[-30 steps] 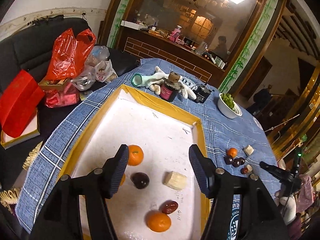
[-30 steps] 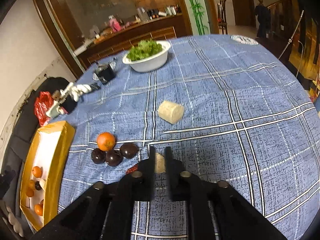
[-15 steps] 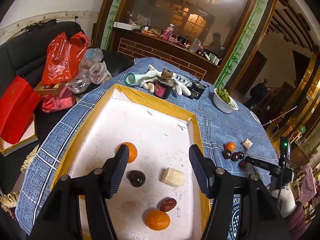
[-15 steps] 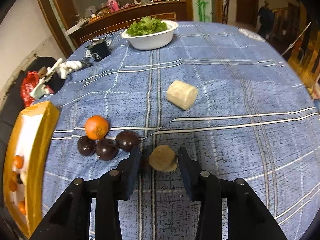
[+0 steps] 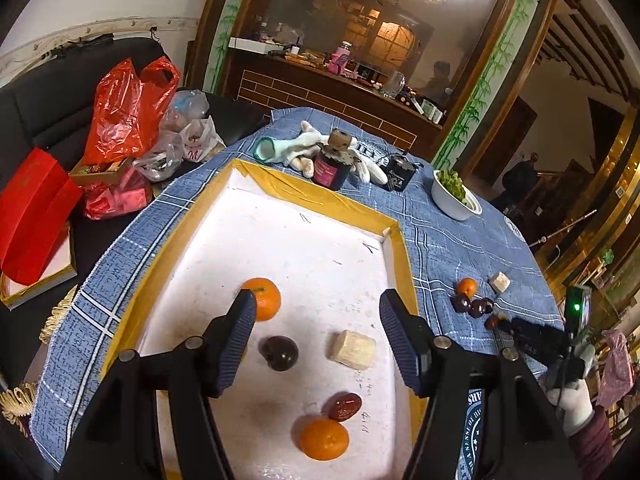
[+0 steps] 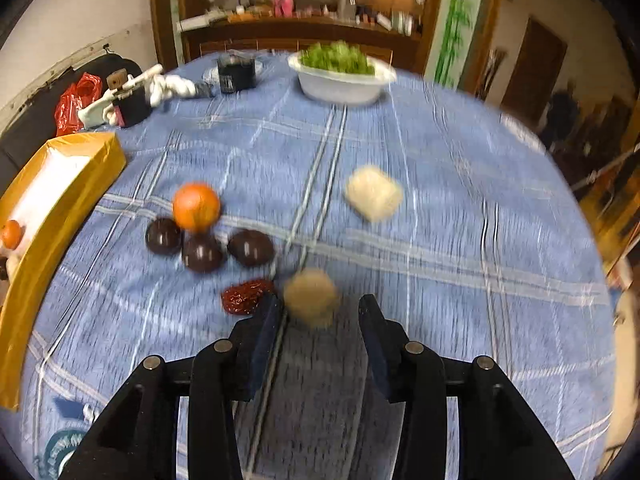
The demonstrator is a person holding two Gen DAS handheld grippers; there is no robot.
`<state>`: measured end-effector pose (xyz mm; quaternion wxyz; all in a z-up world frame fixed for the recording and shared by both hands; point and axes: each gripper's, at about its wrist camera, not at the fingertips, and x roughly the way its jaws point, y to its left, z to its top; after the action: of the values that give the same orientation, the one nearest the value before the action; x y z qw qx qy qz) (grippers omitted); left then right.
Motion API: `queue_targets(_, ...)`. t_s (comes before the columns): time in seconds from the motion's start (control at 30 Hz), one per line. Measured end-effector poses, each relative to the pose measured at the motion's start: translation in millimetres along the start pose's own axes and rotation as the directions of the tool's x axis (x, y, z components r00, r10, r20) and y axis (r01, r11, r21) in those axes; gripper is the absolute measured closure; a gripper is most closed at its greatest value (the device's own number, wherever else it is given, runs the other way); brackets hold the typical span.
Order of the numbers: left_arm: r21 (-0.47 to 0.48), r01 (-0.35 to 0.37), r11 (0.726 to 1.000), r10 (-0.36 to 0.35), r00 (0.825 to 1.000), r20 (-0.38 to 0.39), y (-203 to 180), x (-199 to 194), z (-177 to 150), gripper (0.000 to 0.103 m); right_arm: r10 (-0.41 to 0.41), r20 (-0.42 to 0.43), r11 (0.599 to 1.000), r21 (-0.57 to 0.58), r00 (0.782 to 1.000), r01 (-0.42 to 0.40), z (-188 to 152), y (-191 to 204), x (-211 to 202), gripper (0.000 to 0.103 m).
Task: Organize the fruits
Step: 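Close the right tool on the beige piece lying on the table, then carry the beige piece over the tray and open the right tool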
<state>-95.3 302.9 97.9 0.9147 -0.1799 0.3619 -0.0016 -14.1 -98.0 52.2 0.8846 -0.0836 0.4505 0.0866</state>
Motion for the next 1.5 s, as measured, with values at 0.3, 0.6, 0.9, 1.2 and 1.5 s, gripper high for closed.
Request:
queue_targets(0.3,-0.007,0.003,1.000,-0.003,1.000,0.009,2,-3,1,0.037,0.010,-0.036,1.000,-0.007,0.999,-0.011,-5,2,6,0.068)
queue_targets(0.6,-0.015,0.011,1.000,-0.011,1.000,0.015,8,-5,0,0.037,0.025,-0.038,0.997,0.071,0.999,-0.022,1,-3,11,0.071)
queue_targets(0.9,-0.125,-0.038,0.991,0.044,0.998,0.050,54,-15,15,0.037,0.439,0.161,0.884,0.097,0.884,-0.457,48,79,-87,0.069)
queue_targets(1.2,-0.205,-0.054,0.977,0.058,0.998,0.014,89,-23,7,0.035,0.506,-0.059,0.857,-0.075,0.860,-0.510,60,237,-18,0.057)
queue_targets(1.5,-0.181,-0.046,0.982,0.049,0.999,0.013,76,-37,10,0.028,0.479,0.081,0.877,-0.010,0.874,-0.480,63,188,-61,0.044)
